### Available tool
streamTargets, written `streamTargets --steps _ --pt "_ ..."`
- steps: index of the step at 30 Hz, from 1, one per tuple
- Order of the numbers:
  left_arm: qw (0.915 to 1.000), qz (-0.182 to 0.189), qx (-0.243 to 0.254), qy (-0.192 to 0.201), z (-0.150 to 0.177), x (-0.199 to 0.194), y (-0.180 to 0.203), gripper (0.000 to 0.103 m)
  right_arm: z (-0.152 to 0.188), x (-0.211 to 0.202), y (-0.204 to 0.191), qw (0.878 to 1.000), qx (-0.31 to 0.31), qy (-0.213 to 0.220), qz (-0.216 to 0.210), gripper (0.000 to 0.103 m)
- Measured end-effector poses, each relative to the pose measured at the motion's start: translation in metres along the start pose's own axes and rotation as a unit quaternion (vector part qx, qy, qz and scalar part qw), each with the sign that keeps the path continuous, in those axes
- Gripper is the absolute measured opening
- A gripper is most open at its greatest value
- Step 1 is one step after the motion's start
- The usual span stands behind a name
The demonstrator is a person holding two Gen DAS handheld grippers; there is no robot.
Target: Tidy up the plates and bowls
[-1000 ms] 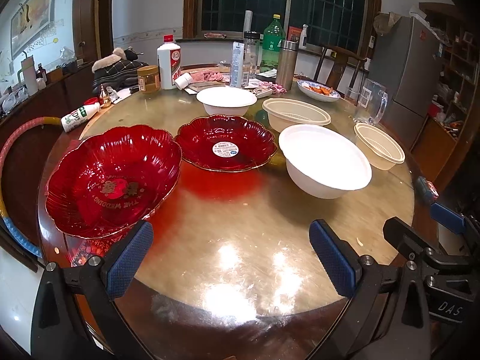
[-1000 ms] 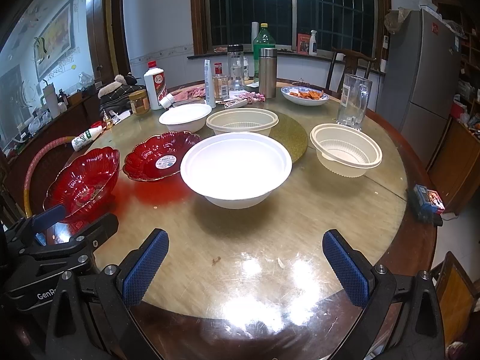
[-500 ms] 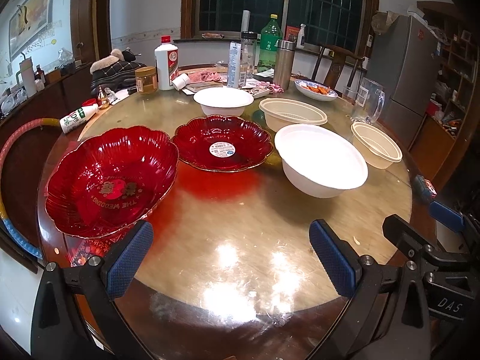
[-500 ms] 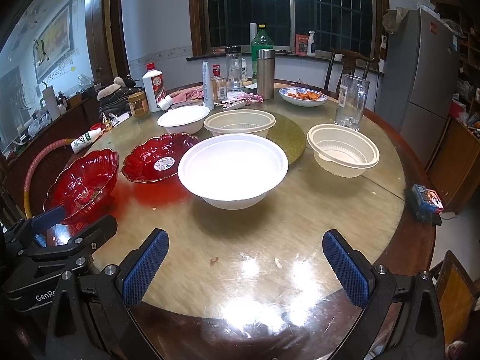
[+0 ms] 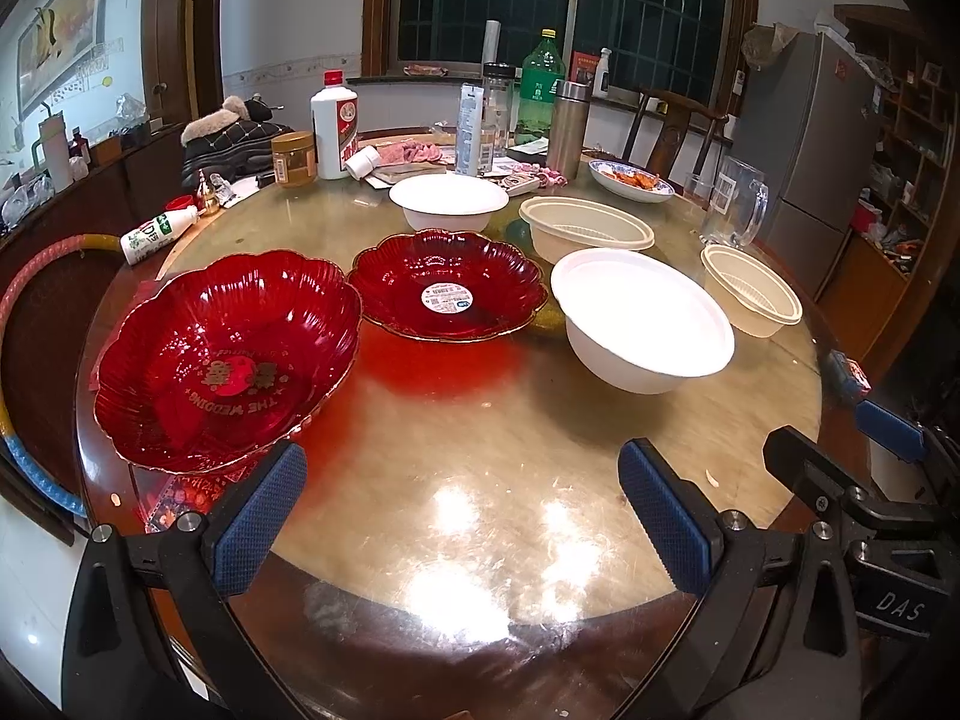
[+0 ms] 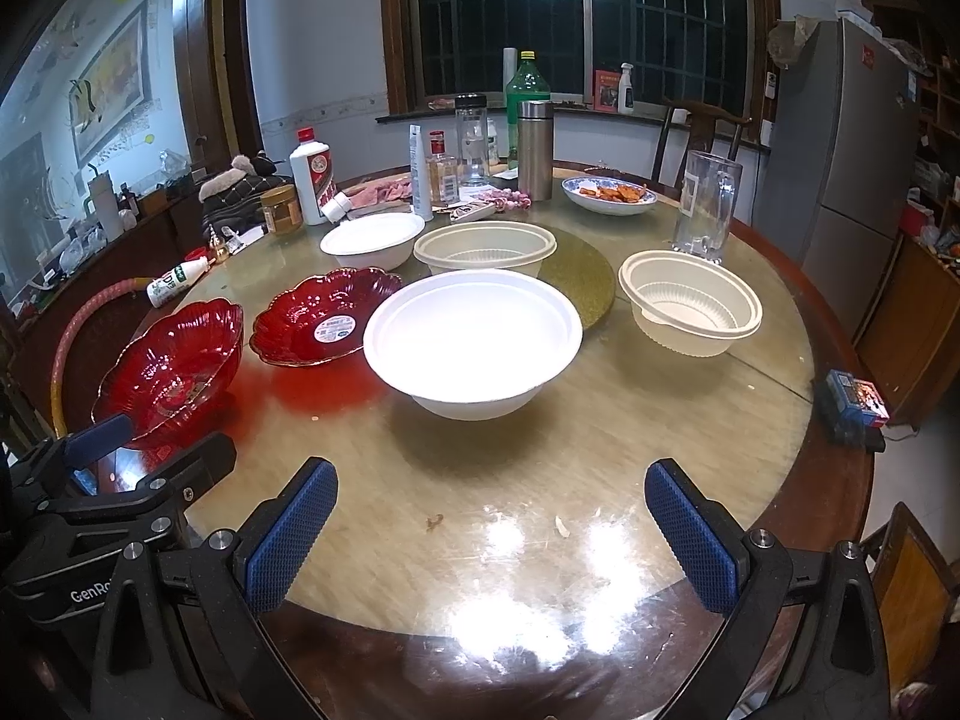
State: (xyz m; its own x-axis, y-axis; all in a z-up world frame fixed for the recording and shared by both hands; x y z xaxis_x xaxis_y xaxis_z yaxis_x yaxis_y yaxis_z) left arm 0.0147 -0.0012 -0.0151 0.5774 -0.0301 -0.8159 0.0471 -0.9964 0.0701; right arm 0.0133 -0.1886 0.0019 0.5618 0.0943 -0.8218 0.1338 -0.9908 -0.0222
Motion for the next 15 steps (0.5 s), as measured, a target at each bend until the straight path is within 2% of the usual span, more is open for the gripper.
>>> streamTargets --steps 5,8,11,12,14,15 --pt "0.9999 0.013 0.000 0.005 0.001 -0.010 -0.007 0.103 0.001 -0.005 -0.004 1.000 -0.002 0.009 -0.023 0.103" --pt "0.9987 0.027 -0.014 0.041 -0.002 -0.033 -0.022 0.103 0.000 -0.009 -0.006 0.998 0.002 0.018 -0.068 0.103" --pt "0.9918 0.028 -0.048 0.115 -0.012 -0.077 -0.058 0.103 -0.003 -0.006 -0.012 0.988 0.018 0.010 -0.152 0.103" --pt "0.9896 0.031 -0.061 0.126 -0.015 -0.087 -0.070 0.103 -0.006 -0.002 -0.014 0.983 0.027 0.001 -0.182 0.103" --pt "0.9847 0.008 -0.081 0.154 -0.018 -0.097 -0.098 0.103 -0.009 0.007 -0.020 0.969 0.051 -0.024 -0.242 0.103" --pt "0.9876 -0.008 -0.080 0.135 -0.020 -0.092 -0.106 0.103 -0.011 0.012 -0.025 0.957 0.062 -0.035 -0.282 0.103"
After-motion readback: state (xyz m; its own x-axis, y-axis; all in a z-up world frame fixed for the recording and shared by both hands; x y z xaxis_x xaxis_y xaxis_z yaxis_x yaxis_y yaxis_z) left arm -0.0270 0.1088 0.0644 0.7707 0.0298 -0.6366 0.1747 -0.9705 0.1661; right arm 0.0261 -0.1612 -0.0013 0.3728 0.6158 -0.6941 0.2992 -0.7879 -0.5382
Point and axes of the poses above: each gripper's, at about its wrist camera, not at the fingertips, and x roughly the way its jaws point, y to its right, z to its underside, the point moved 3 cm from there along x, roughly the way its jaws point, and after that the axes turned 11 degrees about -y, right-handed, at the moved point
